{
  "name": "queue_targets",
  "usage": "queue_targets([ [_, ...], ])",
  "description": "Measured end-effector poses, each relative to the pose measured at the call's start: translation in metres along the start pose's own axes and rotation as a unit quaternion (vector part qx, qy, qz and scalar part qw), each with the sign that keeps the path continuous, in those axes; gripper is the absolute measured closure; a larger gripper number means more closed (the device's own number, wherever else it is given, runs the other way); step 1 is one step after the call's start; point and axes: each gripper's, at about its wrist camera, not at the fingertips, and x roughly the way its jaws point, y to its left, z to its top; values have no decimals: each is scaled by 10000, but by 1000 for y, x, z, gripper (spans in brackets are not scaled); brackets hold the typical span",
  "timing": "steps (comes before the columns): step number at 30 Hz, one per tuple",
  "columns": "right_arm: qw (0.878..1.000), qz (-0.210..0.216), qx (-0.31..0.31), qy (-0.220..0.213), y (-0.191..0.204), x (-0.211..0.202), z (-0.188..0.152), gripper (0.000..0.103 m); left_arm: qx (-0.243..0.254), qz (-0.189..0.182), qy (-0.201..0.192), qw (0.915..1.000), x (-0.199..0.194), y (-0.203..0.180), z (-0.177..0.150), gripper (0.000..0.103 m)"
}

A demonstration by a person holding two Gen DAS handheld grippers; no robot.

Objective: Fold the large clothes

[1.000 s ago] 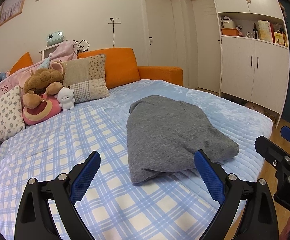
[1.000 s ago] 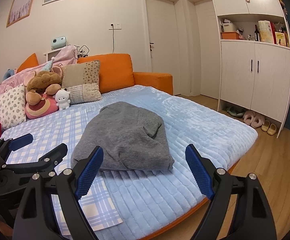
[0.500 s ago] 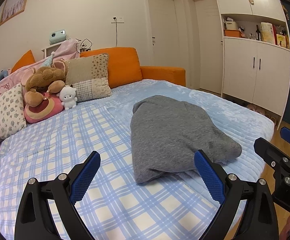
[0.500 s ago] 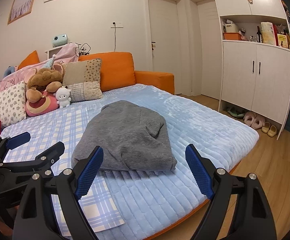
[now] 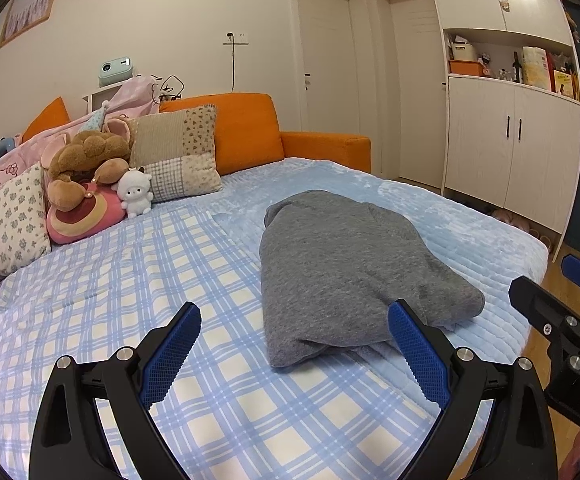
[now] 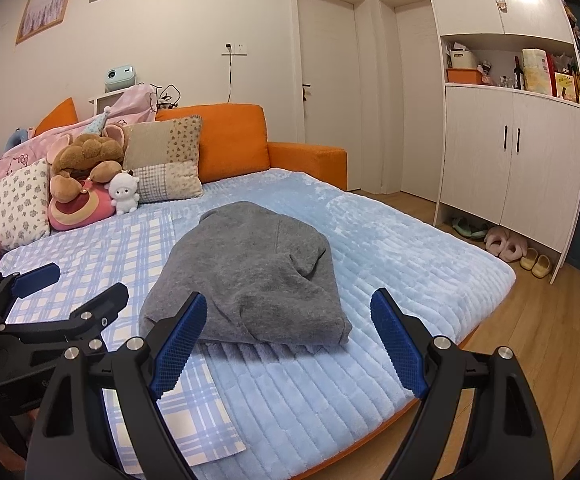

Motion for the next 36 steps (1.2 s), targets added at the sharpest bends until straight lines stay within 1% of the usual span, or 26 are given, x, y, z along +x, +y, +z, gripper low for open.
queue_targets([
  [4, 10000, 20, -4, 14, 1, 2, -2, 20, 13, -21, -12, 10000, 0, 0, 0, 7],
  [6, 10000, 24, -15, 10, 1, 3, -2, 20, 8, -15, -13, 10000, 1, -1, 0, 4],
  [12, 10000, 10, -28, 13, 3, 3, -2, 20, 17, -32, -90, 10000, -2, -2, 2, 4],
  [19, 10000, -15, -29, 59, 1, 5, -4, 20, -12, -119, 95, 9999, 4, -4, 1, 3],
  [26, 10000, -42, 54, 56, -3, 4, -6, 20, 85, -87, -9, 9999, -1, -9, 0, 3],
  [31, 10000, -55, 65, 50, -4, 4, -6, 20, 63, -119, 22, 9999, -1, -9, 0, 3],
  [36, 9999, -53, 77, 75, -6, 3, -7, 20, 125, -56, 11, 9999, -2, -10, 1, 3],
])
